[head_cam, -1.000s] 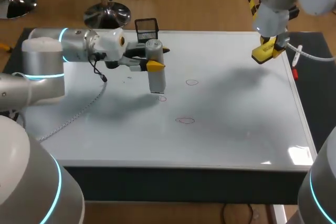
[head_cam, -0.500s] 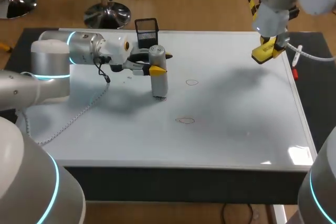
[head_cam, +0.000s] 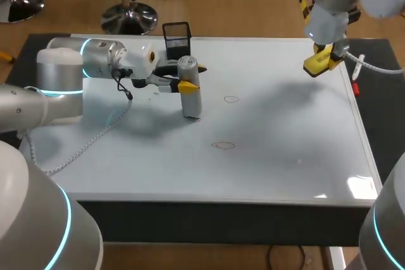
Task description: Pick up the inspection probe, press it on each red-marked spot on the whiteboard one by one, put down the probe, pick up the eraser, and wipe off all the red marks.
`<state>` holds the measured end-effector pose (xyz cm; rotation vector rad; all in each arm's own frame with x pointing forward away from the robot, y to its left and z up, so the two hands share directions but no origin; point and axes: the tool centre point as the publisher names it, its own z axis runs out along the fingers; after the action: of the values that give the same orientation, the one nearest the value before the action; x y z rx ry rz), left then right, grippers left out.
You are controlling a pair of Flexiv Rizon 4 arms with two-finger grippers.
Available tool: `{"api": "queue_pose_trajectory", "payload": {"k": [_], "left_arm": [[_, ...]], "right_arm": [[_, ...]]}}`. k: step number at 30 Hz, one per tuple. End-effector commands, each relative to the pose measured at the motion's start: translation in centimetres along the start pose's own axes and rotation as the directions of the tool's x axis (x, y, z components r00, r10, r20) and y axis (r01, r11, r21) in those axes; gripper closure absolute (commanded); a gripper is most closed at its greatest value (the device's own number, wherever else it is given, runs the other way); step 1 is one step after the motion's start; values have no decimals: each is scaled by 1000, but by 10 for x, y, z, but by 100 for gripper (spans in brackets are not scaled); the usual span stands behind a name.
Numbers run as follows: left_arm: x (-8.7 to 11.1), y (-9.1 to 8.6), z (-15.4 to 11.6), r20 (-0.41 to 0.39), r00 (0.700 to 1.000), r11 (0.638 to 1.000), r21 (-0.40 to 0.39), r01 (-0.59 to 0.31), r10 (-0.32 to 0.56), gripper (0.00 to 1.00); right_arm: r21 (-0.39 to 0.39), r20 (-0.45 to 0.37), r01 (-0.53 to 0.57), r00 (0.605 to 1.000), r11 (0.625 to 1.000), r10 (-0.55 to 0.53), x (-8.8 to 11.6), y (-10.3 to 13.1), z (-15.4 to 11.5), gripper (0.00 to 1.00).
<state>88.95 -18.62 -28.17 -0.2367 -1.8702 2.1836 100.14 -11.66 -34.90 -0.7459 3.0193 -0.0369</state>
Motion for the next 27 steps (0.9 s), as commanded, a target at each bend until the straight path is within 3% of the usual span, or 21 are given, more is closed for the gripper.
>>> {"api": "queue_pose_trajectory", "payload": {"k": [1, 10, 20, 27], "left_arm": [[-1, 2, 0, 1, 1000, 1000, -3, 4, -4, 100], [1, -2, -2, 12, 1000, 1000, -2, 1, -1, 100], [5, -52, -17, 49, 997, 998, 26, -59, 58, 100], [-8, -66, -57, 127, 988, 996, 0, -86, 85, 100]], "right_arm": [[3, -2, 1, 1000, 1000, -1, 1, -1, -1, 100], [3, -2, 1, 1000, 1000, -1, 1, -1, -1, 100], [3, -2, 1, 1000, 1000, -1, 1, -1, -1, 100], [3, -2, 1, 1000, 1000, -1, 1, -1, -1, 100]]}}
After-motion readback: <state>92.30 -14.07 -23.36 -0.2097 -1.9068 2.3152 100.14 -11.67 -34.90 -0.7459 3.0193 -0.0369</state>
